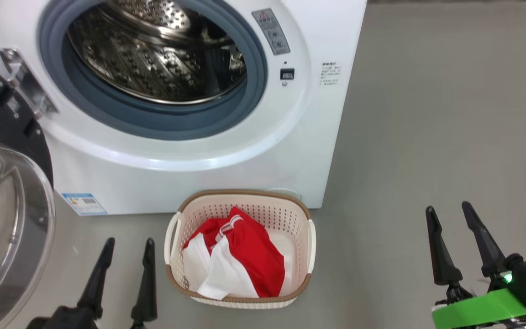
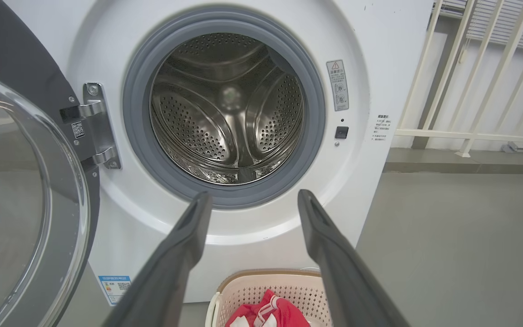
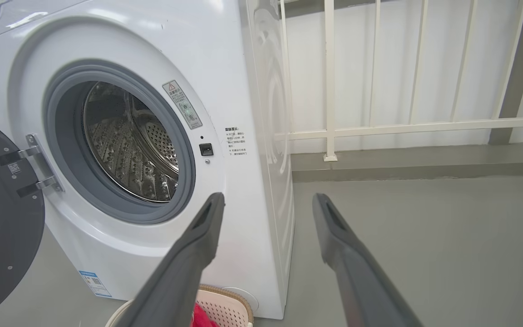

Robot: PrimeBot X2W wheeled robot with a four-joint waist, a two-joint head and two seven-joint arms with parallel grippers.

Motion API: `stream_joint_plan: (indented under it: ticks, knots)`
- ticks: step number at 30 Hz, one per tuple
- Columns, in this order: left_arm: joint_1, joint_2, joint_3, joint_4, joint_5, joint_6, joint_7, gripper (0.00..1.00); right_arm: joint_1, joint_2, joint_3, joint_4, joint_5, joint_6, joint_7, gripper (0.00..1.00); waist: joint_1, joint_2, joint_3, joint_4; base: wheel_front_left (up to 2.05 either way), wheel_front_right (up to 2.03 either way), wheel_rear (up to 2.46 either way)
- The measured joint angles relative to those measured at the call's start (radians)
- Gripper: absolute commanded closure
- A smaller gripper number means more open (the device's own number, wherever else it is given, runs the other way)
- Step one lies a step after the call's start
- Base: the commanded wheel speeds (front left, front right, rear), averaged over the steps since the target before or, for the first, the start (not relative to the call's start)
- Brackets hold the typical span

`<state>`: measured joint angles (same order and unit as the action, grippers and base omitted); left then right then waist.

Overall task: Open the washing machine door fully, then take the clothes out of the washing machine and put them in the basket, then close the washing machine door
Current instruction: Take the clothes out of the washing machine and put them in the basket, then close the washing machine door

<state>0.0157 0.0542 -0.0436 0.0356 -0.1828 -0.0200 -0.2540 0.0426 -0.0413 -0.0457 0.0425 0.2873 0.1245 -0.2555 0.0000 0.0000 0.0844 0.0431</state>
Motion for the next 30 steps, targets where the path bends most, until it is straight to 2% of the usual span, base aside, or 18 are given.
stream_joint_plan:
  ticks: [11,30]
  knots:
    - [0.050,0.002,0.001,0.002,0.001,-0.008,0.000,0.00,0.050,0.004,-0.011,-0.007,0.000,0.000,0.000,0.00,0.0000,0.0000,-0.051,-0.007,0.00,0.00,0.00]
    - [0.050,0.002,-0.002,0.012,0.007,-0.017,0.000,0.00,0.060,0.004,-0.007,-0.007,0.002,0.000,0.000,0.00,0.0000,0.0000,-0.050,-0.021,0.00,0.00,0.00]
